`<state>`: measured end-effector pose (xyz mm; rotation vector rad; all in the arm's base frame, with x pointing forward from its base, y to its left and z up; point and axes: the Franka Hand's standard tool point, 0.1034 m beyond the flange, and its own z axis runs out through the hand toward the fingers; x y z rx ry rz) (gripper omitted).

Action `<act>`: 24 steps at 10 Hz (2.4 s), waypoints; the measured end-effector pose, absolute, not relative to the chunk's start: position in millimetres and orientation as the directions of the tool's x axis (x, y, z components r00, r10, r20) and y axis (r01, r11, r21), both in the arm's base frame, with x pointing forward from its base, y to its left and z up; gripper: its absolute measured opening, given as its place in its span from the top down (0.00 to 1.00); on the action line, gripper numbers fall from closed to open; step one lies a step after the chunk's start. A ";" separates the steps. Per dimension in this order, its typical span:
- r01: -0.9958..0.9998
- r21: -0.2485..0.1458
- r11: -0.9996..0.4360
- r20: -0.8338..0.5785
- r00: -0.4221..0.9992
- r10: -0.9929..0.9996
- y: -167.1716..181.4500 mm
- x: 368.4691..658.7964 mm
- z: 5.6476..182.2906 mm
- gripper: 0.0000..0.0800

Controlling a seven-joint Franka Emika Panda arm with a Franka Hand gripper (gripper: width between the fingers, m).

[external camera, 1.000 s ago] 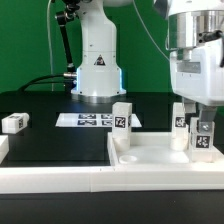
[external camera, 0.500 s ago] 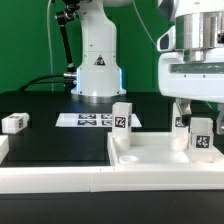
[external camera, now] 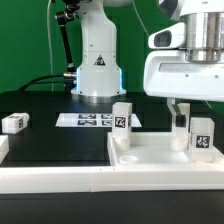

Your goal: Assemble square table

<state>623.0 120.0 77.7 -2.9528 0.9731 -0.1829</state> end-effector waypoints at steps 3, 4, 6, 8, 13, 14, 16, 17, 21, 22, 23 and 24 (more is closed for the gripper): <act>-0.379 -0.025 -0.925 0.123 0.917 -0.380 113.6 626.7 79.9 0.19; -0.329 -0.014 -0.944 0.126 0.936 -0.328 113.1 626.8 79.9 0.19; -0.222 0.009 -0.975 0.130 0.967 -0.219 111.0 627.2 79.9 0.19; -0.211 0.011 -0.977 0.130 0.969 -0.208 110.3 627.2 79.8 0.22; -0.268 0.003 -0.963 0.129 0.955 -0.266 110.0 627.1 79.8 0.64; -0.339 -0.007 -0.941 0.128 0.933 -0.337 109.1 626.7 79.8 0.64; -0.491 -0.018 -0.871 0.128 0.863 -0.489 100.5 624.5 79.7 0.64; -0.529 -0.014 -0.849 0.131 0.840 -0.526 95.2 624.0 79.8 0.64; -0.523 -0.023 -0.852 0.140 0.842 -0.520 95.2 624.6 86.5 0.50; -0.510 -0.034 -0.860 0.142 0.849 -0.509 96.5 622.0 96.9 0.33; -0.488 -0.042 -0.872 0.136 0.862 -0.489 93.7 612.9 108.0 0.23; -0.473 -0.049 -0.880 0.130 0.870 -0.475 89.3 601.7 117.2 0.23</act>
Offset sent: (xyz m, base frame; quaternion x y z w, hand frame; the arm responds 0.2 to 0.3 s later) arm 0.0043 0.0013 0.0045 -0.0151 0.0063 -0.1853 0.9825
